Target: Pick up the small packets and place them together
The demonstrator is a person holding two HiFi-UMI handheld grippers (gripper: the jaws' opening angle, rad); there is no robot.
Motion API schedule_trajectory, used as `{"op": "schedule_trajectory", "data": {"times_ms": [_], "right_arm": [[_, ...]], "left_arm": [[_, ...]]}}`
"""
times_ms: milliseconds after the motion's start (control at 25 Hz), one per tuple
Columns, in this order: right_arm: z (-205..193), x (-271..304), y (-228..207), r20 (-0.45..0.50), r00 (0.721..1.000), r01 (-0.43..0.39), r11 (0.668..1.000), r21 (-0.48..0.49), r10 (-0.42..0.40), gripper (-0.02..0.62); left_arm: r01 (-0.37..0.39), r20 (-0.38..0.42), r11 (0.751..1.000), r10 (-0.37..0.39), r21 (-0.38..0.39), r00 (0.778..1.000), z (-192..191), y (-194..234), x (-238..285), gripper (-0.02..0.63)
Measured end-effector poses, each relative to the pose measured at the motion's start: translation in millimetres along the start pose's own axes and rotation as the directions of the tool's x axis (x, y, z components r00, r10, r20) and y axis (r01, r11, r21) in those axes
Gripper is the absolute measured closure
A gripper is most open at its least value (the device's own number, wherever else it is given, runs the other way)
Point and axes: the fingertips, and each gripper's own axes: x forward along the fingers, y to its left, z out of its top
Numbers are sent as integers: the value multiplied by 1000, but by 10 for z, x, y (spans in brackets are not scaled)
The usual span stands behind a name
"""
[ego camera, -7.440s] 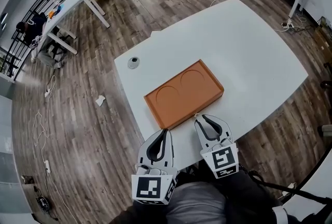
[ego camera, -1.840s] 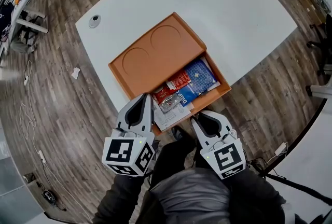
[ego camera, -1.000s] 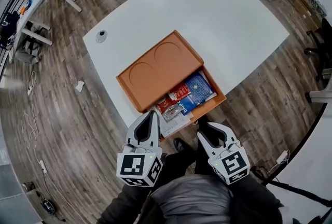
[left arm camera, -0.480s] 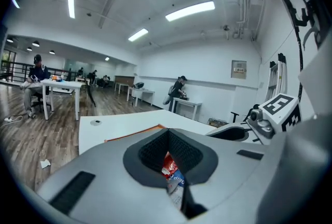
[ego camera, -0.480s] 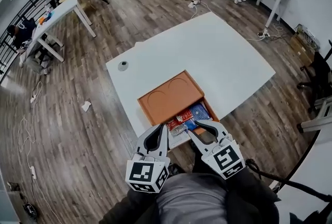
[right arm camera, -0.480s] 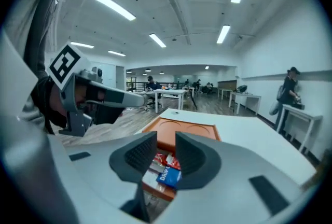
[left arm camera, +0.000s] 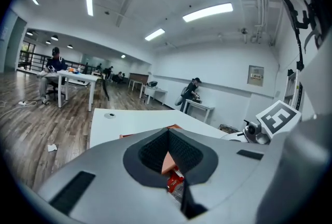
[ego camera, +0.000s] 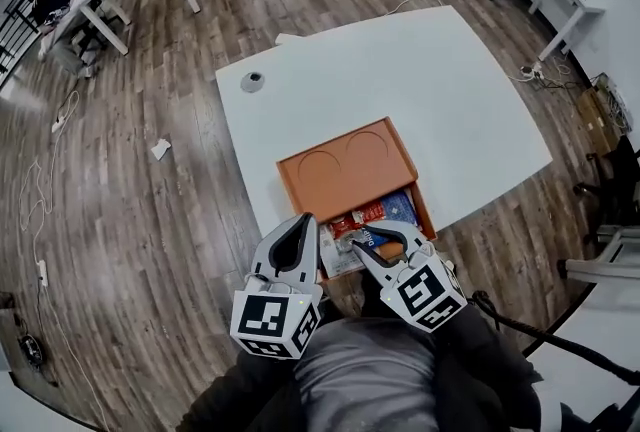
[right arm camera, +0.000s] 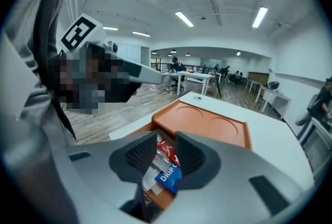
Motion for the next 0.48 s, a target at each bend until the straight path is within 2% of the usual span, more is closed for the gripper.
{"op": "schedule_trajectory", "data": {"times_ms": [120, 280, 480], "right_arm": [[-168, 121, -154, -103, 995, 5, 1000, 10, -4, 485], [-341, 296, -282, -217, 976, -31, 999, 21, 35, 485], [-617, 489, -296, -361, 929, -87, 996, 4, 83, 402]], "left_arm": [[-21, -9, 1000, 21, -15, 1000, 5, 72, 79, 604], [-50, -5, 998, 50, 40, 999, 92, 104, 142, 604], [-60, -25, 998, 60, 24, 998, 59, 141, 202, 604]]}}
